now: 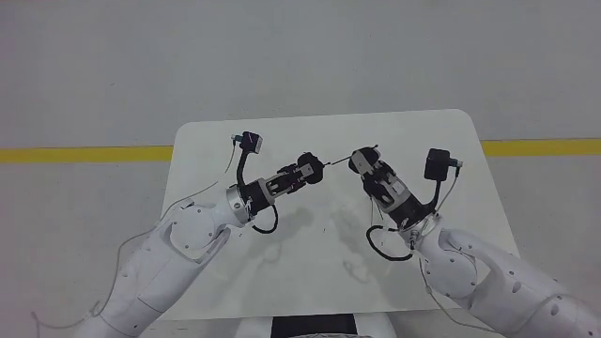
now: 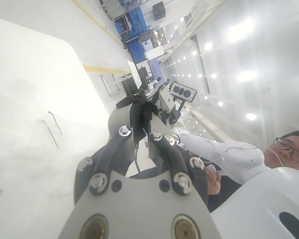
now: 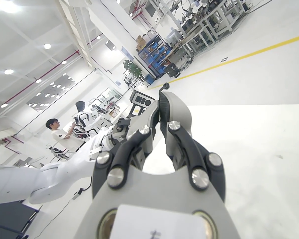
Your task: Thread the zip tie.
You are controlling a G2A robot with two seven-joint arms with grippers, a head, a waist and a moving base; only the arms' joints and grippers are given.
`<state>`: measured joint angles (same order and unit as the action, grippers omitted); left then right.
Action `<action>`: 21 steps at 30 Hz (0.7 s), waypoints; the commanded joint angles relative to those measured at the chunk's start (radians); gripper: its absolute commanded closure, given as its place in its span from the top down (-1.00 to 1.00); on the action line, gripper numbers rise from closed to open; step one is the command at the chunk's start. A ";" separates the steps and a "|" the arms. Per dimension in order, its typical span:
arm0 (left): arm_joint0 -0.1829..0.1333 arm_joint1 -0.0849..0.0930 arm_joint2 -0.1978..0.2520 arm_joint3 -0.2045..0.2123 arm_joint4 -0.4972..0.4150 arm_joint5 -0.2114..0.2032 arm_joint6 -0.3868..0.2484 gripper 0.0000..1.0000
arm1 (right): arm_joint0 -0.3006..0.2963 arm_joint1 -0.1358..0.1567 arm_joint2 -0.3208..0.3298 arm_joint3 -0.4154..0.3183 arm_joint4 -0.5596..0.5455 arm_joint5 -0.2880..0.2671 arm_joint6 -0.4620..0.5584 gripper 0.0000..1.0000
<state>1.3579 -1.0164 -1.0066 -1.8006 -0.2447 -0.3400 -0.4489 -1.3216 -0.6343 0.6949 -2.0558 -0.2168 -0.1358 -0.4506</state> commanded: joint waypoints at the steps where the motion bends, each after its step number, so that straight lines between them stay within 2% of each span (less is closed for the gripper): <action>1: 0.000 0.000 0.000 0.000 0.000 0.000 0.000 -1.00 | -0.009 -0.005 0.010 0.000 -0.003 0.000 0.004 -1.00; 21: 0.000 0.000 0.000 0.000 0.000 0.000 0.000 -1.00 | -0.073 -0.064 0.095 0.012 -0.034 -0.002 0.066 -1.00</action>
<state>1.3579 -1.0164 -1.0066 -1.8006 -0.2447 -0.3400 -0.4489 -1.3921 -0.6958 0.7853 -2.0439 -0.2487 -0.1371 -0.3863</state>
